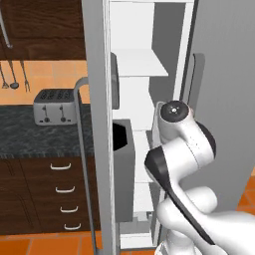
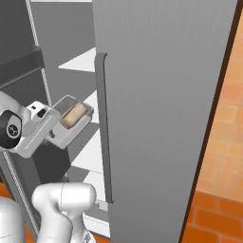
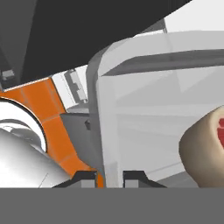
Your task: Take the meat container that has the steak and place it on the second highest rack of the freezer. Then take the vegetable container that has the lemon and potato and place it on the highest rack of the freezer.
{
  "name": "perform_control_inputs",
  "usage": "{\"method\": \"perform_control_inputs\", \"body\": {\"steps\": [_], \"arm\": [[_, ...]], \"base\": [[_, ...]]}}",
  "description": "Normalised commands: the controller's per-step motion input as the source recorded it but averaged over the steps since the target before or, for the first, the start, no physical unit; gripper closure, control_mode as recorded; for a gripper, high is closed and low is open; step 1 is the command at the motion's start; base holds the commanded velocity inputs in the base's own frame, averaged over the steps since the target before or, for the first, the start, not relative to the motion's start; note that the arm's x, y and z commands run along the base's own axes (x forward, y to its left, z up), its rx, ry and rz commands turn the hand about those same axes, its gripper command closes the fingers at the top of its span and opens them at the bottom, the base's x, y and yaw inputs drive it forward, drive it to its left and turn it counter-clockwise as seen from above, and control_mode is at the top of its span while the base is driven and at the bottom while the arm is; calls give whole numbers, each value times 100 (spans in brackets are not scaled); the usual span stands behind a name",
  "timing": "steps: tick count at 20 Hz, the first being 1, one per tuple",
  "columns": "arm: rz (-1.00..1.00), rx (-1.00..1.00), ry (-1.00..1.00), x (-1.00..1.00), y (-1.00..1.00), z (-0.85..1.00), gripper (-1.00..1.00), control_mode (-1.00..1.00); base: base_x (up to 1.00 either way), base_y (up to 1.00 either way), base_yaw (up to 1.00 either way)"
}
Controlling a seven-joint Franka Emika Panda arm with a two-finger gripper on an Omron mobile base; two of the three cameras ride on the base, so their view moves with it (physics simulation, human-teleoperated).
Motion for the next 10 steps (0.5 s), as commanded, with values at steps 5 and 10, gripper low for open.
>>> {"method": "perform_control_inputs", "body": {"steps": [5,10], "arm": [[15,-1,7,55,-11,-6,100,-100],[9,-4,10,58,20,-7,100,-100]], "base": [[0,0,0],[0,0,0]]}}
